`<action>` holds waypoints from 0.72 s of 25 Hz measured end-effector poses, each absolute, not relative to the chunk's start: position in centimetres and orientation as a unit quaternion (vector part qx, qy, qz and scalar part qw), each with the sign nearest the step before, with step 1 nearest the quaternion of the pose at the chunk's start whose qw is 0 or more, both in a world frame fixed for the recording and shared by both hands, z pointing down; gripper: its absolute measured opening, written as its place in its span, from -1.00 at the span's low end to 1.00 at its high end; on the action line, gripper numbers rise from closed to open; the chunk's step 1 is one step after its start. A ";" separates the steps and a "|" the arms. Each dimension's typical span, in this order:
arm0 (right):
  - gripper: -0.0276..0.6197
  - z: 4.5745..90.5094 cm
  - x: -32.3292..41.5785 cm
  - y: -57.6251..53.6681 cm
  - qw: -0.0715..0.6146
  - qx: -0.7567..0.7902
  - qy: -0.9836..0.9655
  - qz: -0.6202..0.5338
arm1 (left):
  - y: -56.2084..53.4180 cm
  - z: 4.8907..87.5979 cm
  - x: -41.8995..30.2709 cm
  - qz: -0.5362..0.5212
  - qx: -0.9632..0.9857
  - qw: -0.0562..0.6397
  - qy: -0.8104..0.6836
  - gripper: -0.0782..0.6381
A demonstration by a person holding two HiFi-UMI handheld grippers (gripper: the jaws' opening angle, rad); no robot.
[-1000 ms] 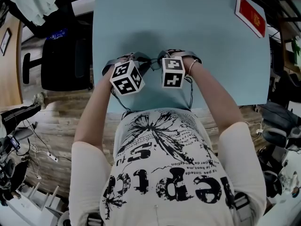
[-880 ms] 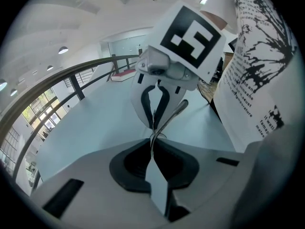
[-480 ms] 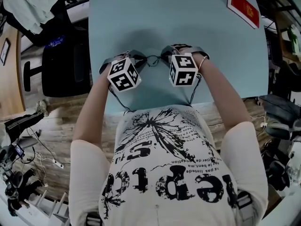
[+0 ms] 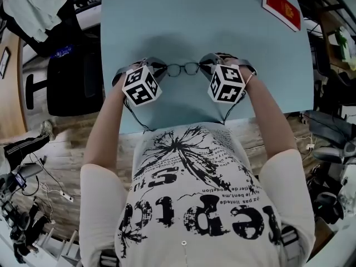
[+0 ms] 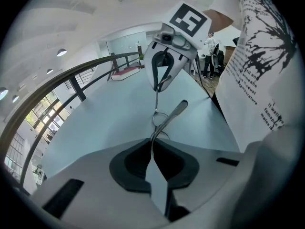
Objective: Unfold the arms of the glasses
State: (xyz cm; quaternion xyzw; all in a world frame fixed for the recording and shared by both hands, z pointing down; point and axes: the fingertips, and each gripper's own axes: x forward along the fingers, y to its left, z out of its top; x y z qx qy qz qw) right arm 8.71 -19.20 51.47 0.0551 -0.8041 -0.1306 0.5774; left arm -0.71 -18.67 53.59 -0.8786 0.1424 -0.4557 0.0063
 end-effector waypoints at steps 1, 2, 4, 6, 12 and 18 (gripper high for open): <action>-0.83 51.5 9.2 -19.2 0.579 0.061 -0.803 -0.128 | -18.6 53.6 -0.7 -0.458 -0.877 0.007 0.144 -0.70; -0.83 51.6 9.7 -19.3 0.582 0.066 -0.801 -0.126 | -18.5 53.7 -0.8 -0.459 -0.876 0.007 0.146 -0.70; -0.83 51.7 10.6 -19.4 0.590 0.071 -0.795 -0.125 | -18.5 53.7 -0.9 -0.461 -0.874 0.006 0.151 -0.70; -0.83 51.8 11.3 -19.5 0.596 0.073 -0.791 -0.120 | -18.4 53.7 -1.0 -0.464 -0.873 0.006 0.154 -0.70; -0.83 51.6 11.8 -19.6 0.579 0.095 -0.804 -0.098 | -18.5 53.4 -1.0 -0.459 -0.871 -0.010 0.172 -0.70; -0.82 51.4 11.3 -19.6 0.565 0.112 -0.813 -0.084 | -18.8 53.3 -0.8 -0.448 -0.868 -0.049 0.207 -0.69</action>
